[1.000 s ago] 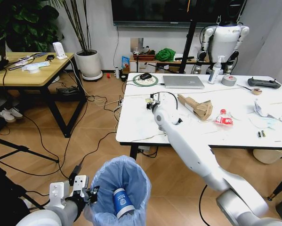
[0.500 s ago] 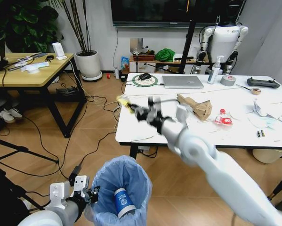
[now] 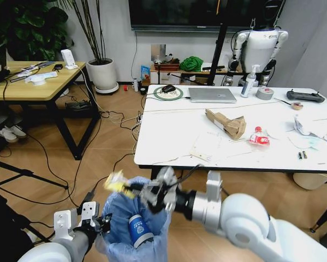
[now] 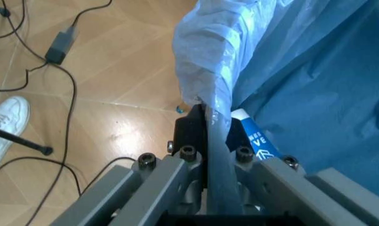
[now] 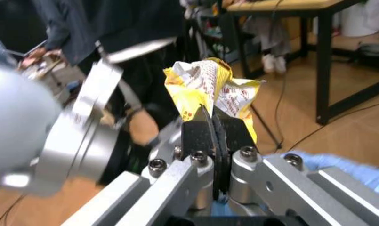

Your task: Pick up the trash bin and place the trash from the table into it.

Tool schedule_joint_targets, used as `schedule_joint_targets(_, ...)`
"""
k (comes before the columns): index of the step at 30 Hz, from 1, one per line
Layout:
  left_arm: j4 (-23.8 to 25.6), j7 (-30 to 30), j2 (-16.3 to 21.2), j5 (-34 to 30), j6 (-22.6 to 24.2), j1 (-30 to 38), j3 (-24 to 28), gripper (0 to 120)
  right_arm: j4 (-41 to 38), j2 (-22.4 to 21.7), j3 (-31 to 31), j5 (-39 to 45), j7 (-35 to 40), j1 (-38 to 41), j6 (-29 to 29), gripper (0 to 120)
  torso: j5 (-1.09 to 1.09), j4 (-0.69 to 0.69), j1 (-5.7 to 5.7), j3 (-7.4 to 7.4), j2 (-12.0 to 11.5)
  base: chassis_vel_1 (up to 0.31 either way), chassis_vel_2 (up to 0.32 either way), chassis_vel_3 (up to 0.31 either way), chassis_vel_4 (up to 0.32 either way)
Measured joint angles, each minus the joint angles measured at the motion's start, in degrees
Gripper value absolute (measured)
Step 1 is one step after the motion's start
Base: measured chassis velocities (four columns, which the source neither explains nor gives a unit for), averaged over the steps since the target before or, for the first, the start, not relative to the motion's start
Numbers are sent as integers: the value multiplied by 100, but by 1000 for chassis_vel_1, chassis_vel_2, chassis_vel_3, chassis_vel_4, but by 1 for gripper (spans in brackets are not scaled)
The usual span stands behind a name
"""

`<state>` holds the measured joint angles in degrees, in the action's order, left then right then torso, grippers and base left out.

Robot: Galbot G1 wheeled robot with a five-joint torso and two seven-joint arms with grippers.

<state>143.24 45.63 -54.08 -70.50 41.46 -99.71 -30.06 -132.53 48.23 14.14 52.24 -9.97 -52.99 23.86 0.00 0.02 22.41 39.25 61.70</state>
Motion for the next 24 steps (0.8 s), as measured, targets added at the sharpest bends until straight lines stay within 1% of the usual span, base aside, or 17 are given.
schedule_joint_targets(1,0,2,-7,0,0,0,4,0,46,-47,0,-179,-174,-62,-89,0,0,-1,0,0,0,0,0,0,0)
schedule_joint_targets(2,0,2,-11,0,0,3,8,0,115,-99,-13,-425,-415,-118,-240,4,0,-2,0,0,0,0,0,0,0)
schedule_joint_targets(4,0,3,-13,0,0,5,9,0,150,-122,-29,-544,-537,-136,-311,5,0,-2,0,0,0,0,0,0,0)
schedule_joint_targets(6,0,3,-16,0,1,4,11,0,240,-171,-108,-926,-930,-183,-452,15,1,-2,0,0,0,0,0,0,0)
schedule_joint_targets(8,0,3,-16,0,2,-3,11,0,272,-189,-153,-1054,-1054,-206,-483,23,0,-1,0,0,0,0,0,0,0)
schedule_joint_targets(9,0,4,-14,0,7,-19,10,0,279,-200,-206,-1095,-1082,-238,-485,35,0,-1,0,0,0,0,0,0,0)
schedule_joint_targets(10,0,4,-12,0,9,-25,9,0,278,-200,-218,-1102,-1082,-250,-484,38,0,-1,0,0,0,0,0,0,0)
schedule_joint_targets(12,0,4,-10,1,13,-43,9,0,274,-195,-249,-1107,-1080,-271,-483,48,0,-1,0,0,0,0,0,0,0)
schedule_joint_targets(13,0,4,-10,1,13,-43,9,0,274,-195,-249,-1107,-1080,-271,-483,48,0,-1,0,0,0,0,0,0,0)
schedule_joint_targets(15,0,4,-9,3,15,-53,9,0,272,-173,-337,-1116,-1048,-306,-485,55,0,-1,0,0,0,0,0,0,0)
schedule_joint_targets(16,0,4,-8,5,16,-58,10,0,259,-148,-441,-1090,-956,-331,-484,62,0,-1,0,0,0,0,0,0,0)
schedule_joint_targets(17,0,4,-6,7,17,-63,11,0,243,-131,-517,-1030,-856,-342,-474,65,1,-1,0,1,0,0,0,0,0)
schedule_joint_targets(18,0,4,-5,10,19,-71,13,0,189,-94,-673,-825,-542,-349,-433,70,1,-2,0,0,0,0,0,0,0)
schedule_joint_targets(19,0,4,-4,12,20,-75,16,0,153,-67,-782,-663,-280,-348,-385,72,0,-1,0,0,0,0,0,0,0)
schedule_joint_targets(20,0,4,-4,12,20,-75,16,0,153,-67,-782,-663,-280,-348,-385,72,0,-1,0,0,0,0,0,0,0)
schedule_joint_targets(22,0,2,0,25,25,-84,29,0,144,26,-1135,-266,582,-329,-262,81,0,-1,0,0,0,0,0,0,0)
schedule_joint_targets(24,0,-1,2,33,28,-86,45,0,300,124,-1528,-11,1252,-313,-221,90,0,-1,0,0,0,0,0,0,0)
